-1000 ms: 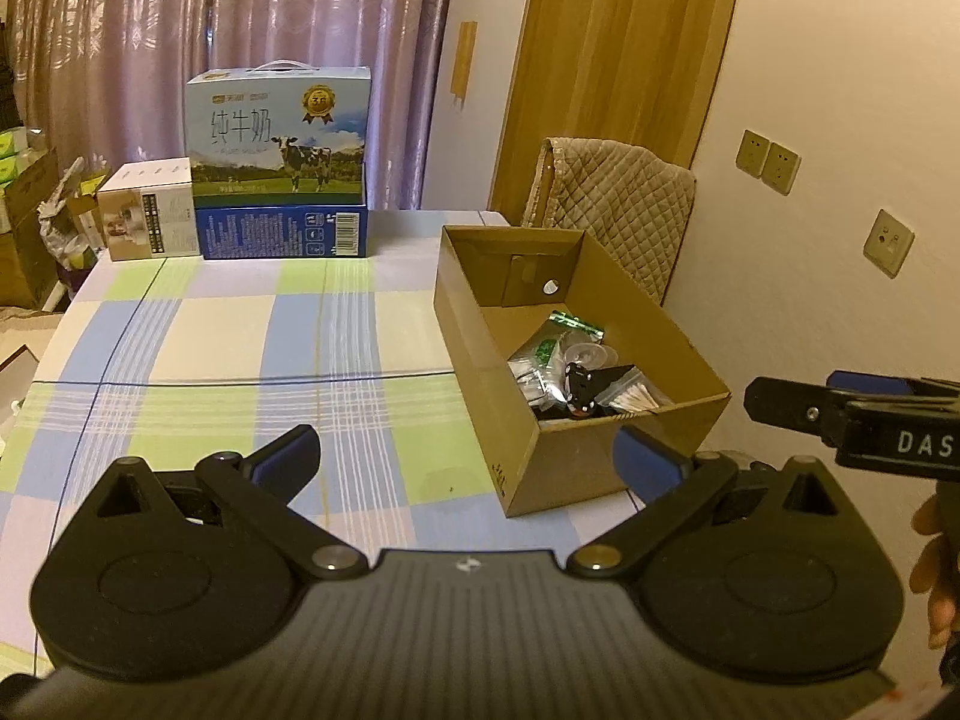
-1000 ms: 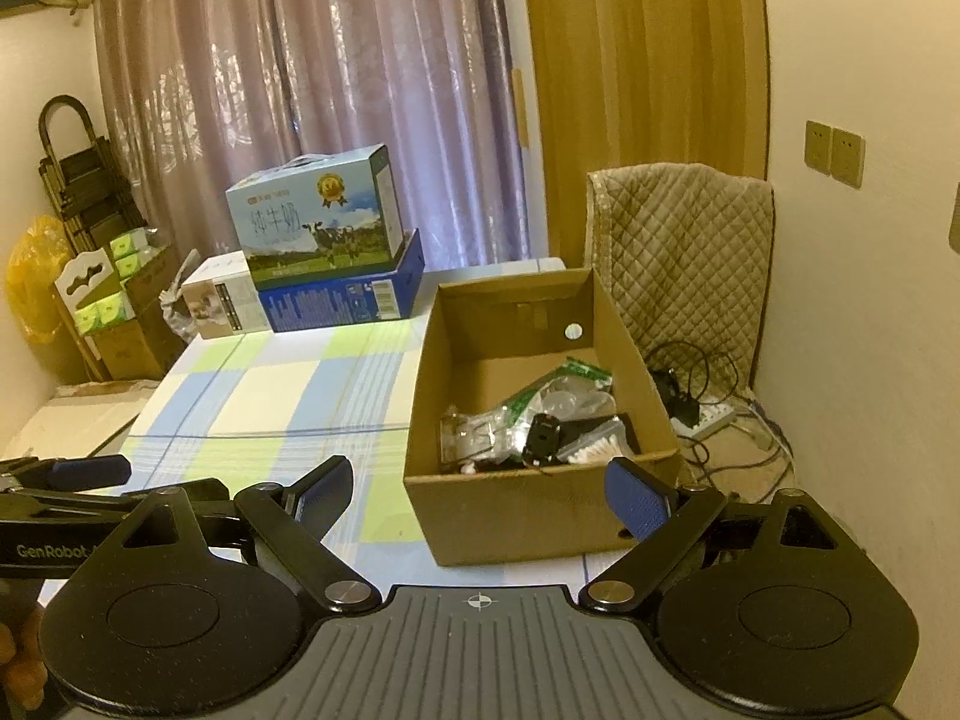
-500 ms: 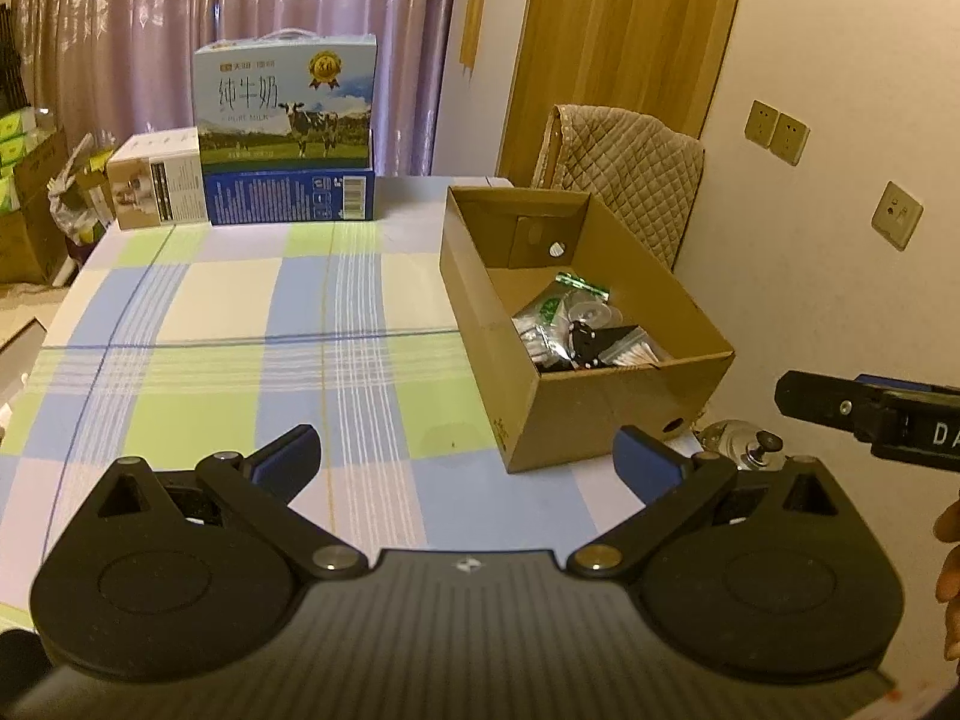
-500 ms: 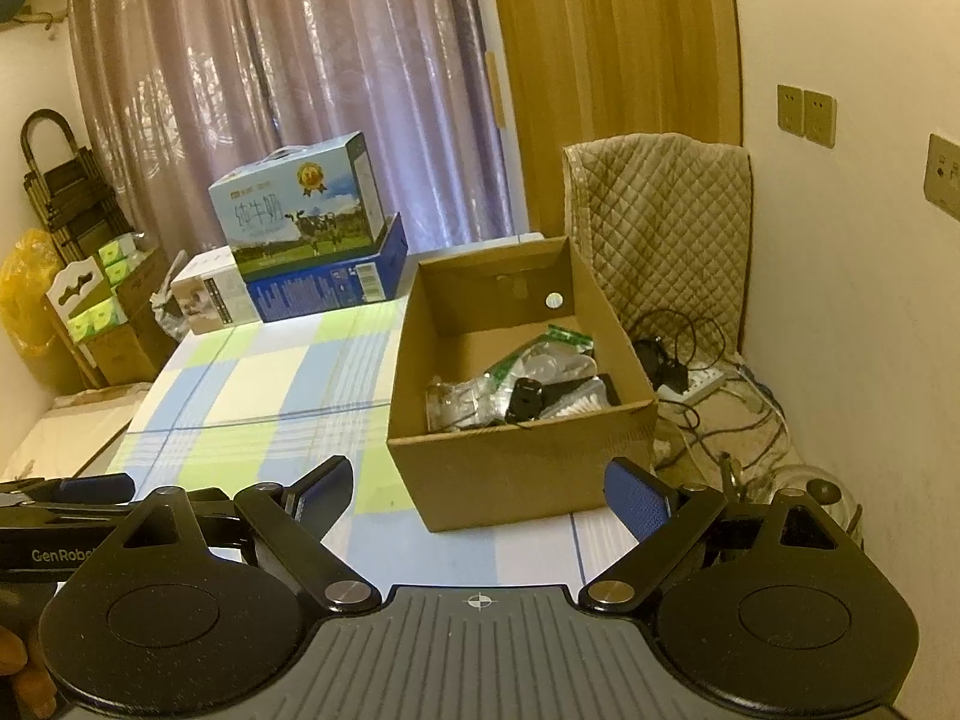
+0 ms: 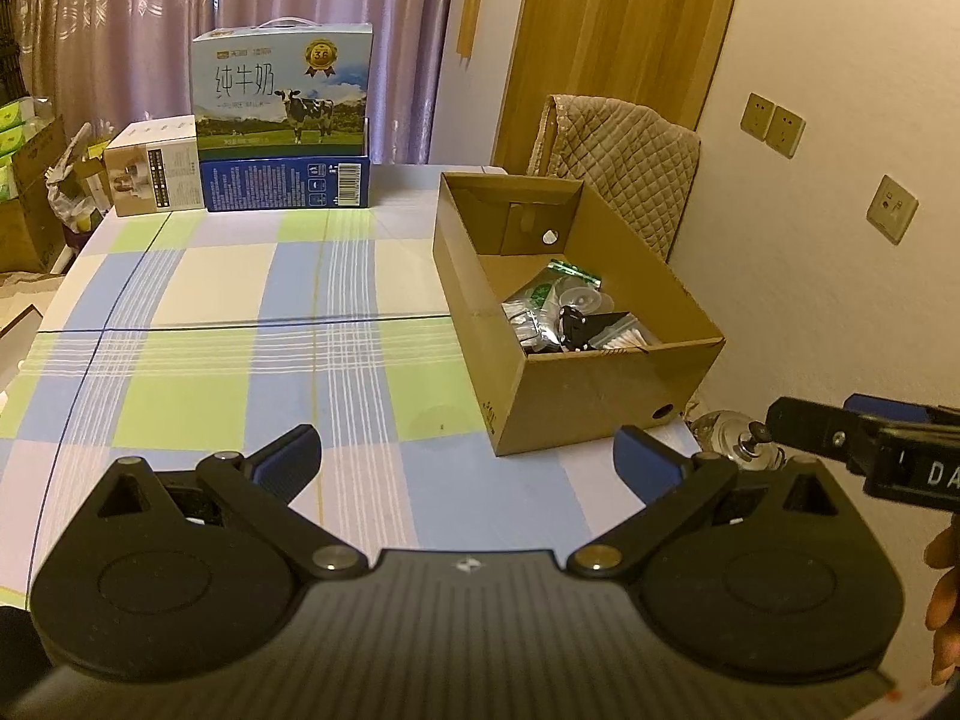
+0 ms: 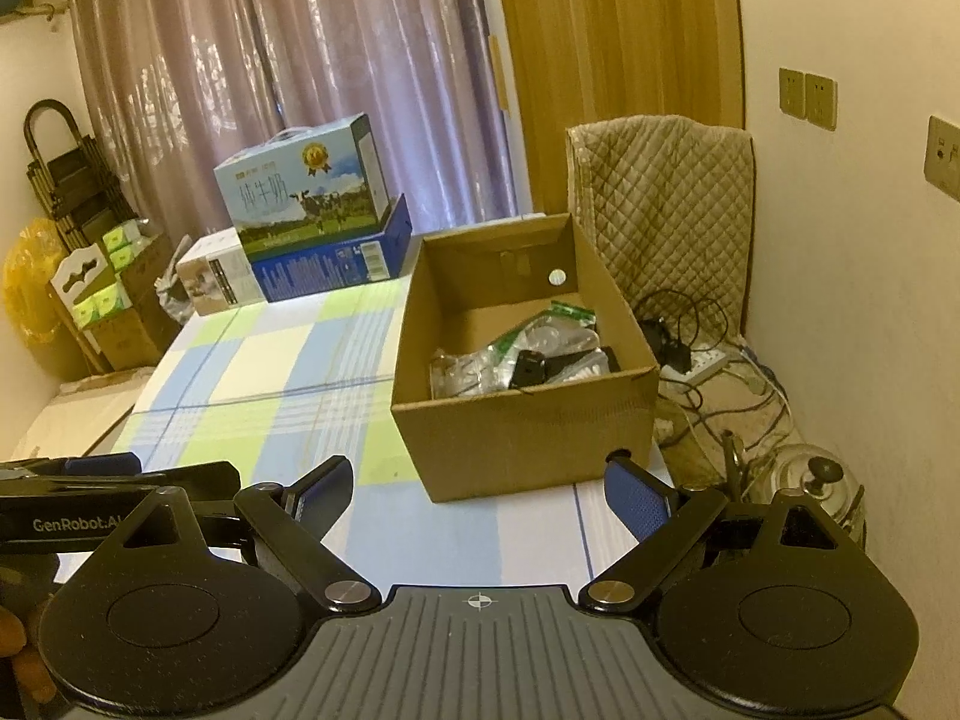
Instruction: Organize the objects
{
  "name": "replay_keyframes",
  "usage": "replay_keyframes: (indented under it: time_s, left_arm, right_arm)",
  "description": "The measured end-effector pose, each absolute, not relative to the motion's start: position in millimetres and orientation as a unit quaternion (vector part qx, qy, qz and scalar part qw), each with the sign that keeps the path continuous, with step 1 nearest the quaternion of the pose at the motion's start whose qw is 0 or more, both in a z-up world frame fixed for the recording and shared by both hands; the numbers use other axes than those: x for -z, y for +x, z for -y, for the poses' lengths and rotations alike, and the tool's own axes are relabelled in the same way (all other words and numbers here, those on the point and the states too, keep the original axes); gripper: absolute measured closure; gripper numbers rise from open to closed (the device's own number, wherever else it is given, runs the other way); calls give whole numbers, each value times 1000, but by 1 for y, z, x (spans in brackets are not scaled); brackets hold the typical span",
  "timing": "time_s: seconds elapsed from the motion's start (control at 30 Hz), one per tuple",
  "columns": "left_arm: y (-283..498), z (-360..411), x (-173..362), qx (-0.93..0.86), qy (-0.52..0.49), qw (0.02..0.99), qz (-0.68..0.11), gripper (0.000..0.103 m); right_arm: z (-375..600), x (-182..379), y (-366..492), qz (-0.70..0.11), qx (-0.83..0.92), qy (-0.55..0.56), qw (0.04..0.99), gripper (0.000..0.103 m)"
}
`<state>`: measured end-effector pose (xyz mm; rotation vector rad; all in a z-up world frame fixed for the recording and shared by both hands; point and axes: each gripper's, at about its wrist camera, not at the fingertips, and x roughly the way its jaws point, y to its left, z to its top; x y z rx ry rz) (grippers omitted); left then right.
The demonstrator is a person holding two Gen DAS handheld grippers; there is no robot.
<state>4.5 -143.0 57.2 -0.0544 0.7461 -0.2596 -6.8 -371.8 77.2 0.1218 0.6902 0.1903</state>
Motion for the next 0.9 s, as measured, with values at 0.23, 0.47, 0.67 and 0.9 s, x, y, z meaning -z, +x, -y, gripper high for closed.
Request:
replay_keyframes:
  time_s: [0.23, 0.47, 0.67, 0.9]
  left_arm:
    - [3, 145, -55, 129, -24, 920, -368, 1]
    - [4, 144, -52, 126, -24, 919, -372, 1]
    - [6, 143, -49, 125, -26, 918, -376, 1]
    - [5, 141, -47, 128, -27, 918, -375, 1]
  right_arm:
    - [370, -72, -6, -346, -93, 54, 932, 15]
    - [369, -69, -6, -349, -93, 54, 931, 15]
    - [368, -66, -5, -352, -95, 54, 930, 15]
    - [366, -63, -3, -356, -95, 55, 928, 15]
